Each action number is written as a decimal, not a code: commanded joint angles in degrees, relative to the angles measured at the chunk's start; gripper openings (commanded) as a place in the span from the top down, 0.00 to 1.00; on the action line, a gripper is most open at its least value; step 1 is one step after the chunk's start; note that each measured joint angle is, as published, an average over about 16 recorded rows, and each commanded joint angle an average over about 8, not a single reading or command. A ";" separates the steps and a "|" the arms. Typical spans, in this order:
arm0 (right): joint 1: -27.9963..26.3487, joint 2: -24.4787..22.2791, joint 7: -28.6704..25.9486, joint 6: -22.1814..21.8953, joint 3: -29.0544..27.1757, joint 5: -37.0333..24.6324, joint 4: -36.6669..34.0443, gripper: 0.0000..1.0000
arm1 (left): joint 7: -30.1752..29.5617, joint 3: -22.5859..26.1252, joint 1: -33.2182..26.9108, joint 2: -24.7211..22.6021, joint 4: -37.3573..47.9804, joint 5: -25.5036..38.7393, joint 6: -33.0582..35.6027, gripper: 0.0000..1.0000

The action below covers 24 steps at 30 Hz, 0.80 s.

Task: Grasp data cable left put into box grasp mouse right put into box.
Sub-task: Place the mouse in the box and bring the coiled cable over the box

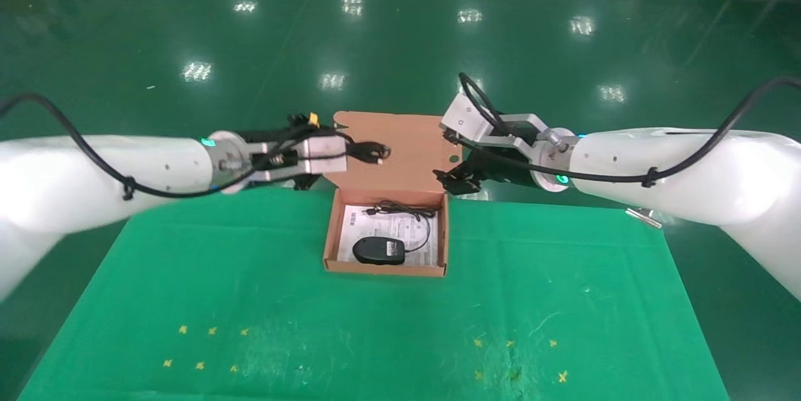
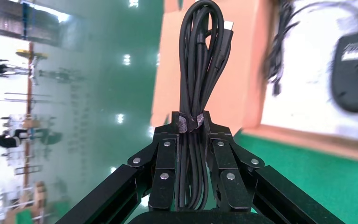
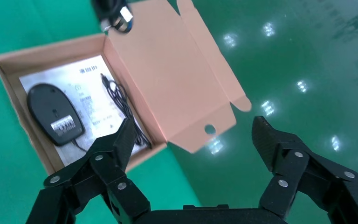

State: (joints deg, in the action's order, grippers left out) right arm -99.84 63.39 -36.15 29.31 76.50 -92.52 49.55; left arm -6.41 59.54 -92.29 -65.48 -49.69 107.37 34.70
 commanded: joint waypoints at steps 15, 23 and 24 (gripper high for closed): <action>-2.00 -7.13 -10.75 0.54 1.97 -8.72 10.51 0.00 | 11.30 -0.42 2.06 -8.54 11.84 -6.88 -1.85 0.62; -2.20 -8.19 -12.34 0.57 2.21 -10.57 12.22 0.00 | 12.54 -0.89 1.47 -9.71 14.94 -8.71 -0.58 0.00; -2.20 -8.16 -12.29 0.56 2.20 -10.54 12.17 0.00 | 12.51 -0.88 1.47 -9.69 14.85 -8.67 -0.57 0.00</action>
State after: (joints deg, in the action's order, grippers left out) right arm -102.02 55.38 -48.30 29.86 78.67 -102.79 61.48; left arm 6.04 58.75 -90.75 -75.01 -35.33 99.00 33.94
